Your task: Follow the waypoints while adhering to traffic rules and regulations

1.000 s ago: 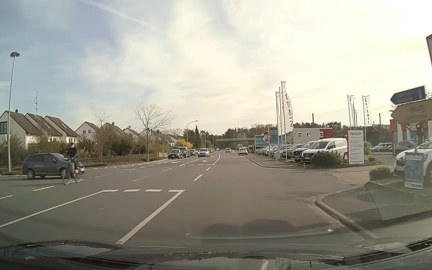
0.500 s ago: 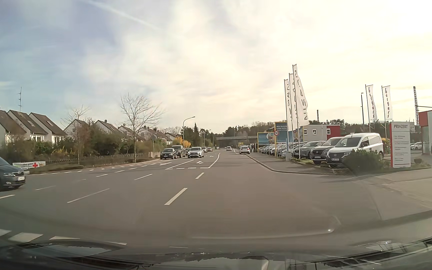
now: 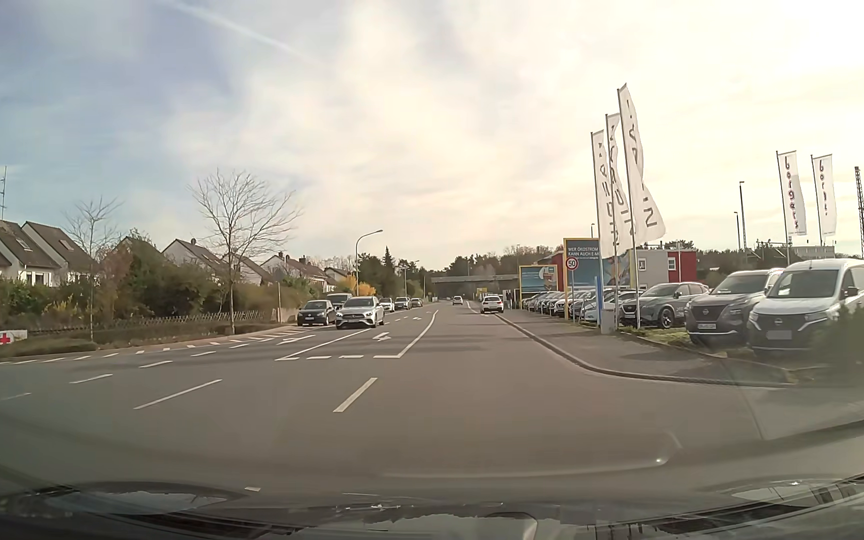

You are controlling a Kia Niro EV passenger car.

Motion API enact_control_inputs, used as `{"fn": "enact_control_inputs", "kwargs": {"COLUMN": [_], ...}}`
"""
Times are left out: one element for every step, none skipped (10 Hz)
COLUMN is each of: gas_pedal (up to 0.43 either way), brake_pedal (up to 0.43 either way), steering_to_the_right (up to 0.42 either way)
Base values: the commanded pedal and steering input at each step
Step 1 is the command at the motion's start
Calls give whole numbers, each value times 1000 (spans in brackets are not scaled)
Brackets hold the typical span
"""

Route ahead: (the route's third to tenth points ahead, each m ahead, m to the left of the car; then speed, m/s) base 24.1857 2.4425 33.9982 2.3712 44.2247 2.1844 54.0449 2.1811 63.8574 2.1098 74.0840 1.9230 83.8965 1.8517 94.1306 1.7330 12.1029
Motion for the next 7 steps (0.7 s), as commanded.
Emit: {"fn": "enact_control_inputs", "kwargs": {"gas_pedal": [118, 118, 118, 118, 118, 118, 118], "brake_pedal": [0, 0, 0, 0, 0, 0, 0], "steering_to_the_right": [-3, -3, -3, -3, -3, -3, -3]}}
